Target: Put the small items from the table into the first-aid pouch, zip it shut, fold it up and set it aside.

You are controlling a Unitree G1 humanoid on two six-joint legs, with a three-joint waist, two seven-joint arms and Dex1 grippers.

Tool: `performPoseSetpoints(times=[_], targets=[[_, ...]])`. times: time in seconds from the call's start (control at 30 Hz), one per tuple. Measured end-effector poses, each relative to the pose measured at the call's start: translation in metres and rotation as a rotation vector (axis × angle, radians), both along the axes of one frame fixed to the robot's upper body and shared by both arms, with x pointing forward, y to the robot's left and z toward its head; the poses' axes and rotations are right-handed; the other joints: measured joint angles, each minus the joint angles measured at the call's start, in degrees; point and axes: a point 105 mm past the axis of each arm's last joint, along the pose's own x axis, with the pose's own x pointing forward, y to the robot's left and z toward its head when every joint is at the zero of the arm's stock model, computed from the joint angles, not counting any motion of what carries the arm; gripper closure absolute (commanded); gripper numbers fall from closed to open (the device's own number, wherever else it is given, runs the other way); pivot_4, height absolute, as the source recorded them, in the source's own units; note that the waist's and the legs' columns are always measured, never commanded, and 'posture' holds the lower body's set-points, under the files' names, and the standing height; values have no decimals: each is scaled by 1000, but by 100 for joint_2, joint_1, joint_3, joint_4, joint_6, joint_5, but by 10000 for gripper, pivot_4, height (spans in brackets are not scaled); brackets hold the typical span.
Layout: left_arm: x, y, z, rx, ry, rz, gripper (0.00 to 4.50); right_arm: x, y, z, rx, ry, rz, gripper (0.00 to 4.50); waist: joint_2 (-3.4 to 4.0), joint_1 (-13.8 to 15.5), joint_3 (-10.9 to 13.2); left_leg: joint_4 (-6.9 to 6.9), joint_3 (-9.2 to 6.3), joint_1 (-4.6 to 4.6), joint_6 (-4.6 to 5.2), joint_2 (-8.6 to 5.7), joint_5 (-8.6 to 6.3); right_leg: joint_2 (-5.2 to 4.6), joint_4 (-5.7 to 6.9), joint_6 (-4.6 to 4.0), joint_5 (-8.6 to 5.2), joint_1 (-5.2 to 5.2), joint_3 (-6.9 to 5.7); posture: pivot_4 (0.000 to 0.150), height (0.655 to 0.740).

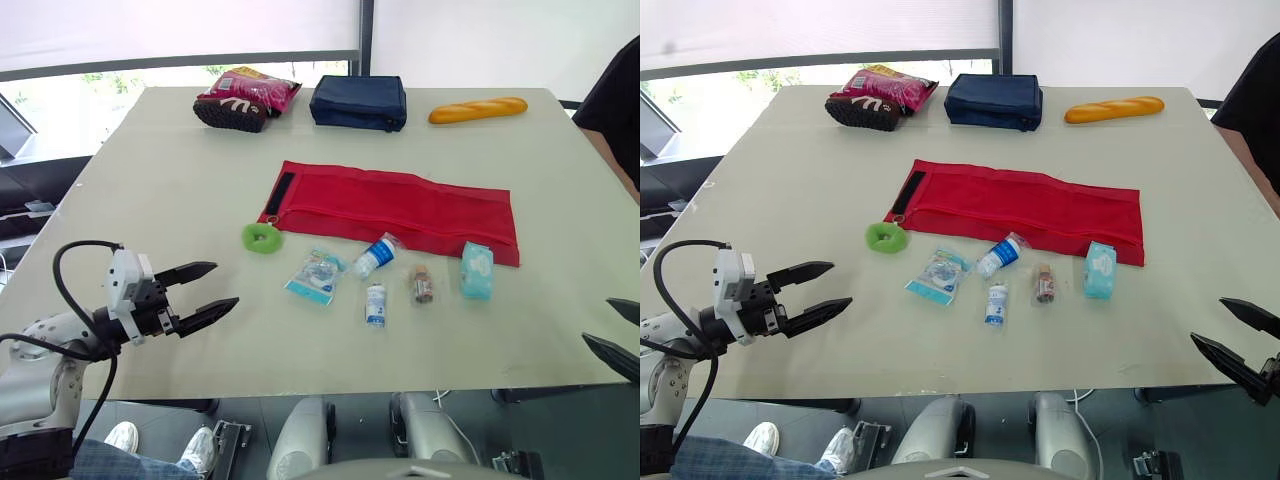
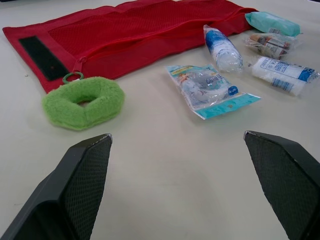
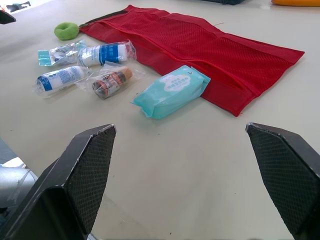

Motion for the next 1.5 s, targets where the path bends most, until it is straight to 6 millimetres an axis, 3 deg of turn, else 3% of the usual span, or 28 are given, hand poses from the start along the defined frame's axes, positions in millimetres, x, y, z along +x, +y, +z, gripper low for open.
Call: performPoseSetpoints(times=[0.37,0.6,0.73,0.97,1.2,1.33,1.5], targets=[[-8,1,-5,19,32,-15,0,6,4,4,0,-8,18,572,0,5,0,0,1,1,0,1,0,0,0,0,0,0,0,1500,7105],[-7,0,-1,3,31,-15,0,8,20,12,-19,-27,58,572,0,3,0,0,0,1,0,2,0,0,0,0,0,0,-1,1500,7105],[4,-7,8,-31,45,-10,0,12,42,20,-9,-61,107,572,0,3,0,2,1,1,0,4,0,2,0,0,0,0,0,1500,7105],[33,-47,14,-21,106,-108,0,19,90,38,-8,-123,224,572,-3,4,-1,2,-8,-5,0,-4,0,8,2,2,3,1,0,1500,7105],[75,-75,6,46,281,-161,0,26,133,48,-59,-148,317,572,-10,-1,-1,6,-37,-15,0,-44,2,17,9,4,4,2,1,1500,7105],[85,-90,-11,85,406,-188,0,28,150,44,-114,-138,326,572,-11,-14,-1,6,-44,-27,1,-49,1,17,7,23,15,-2,0,1500,7105],[95,-103,-13,99,425,-214,0,31,171,57,-152,-202,349,572,-14,5,-1,12,-56,-28,1,-51,2,14,9,20,14,2,-5,1500,7105]])
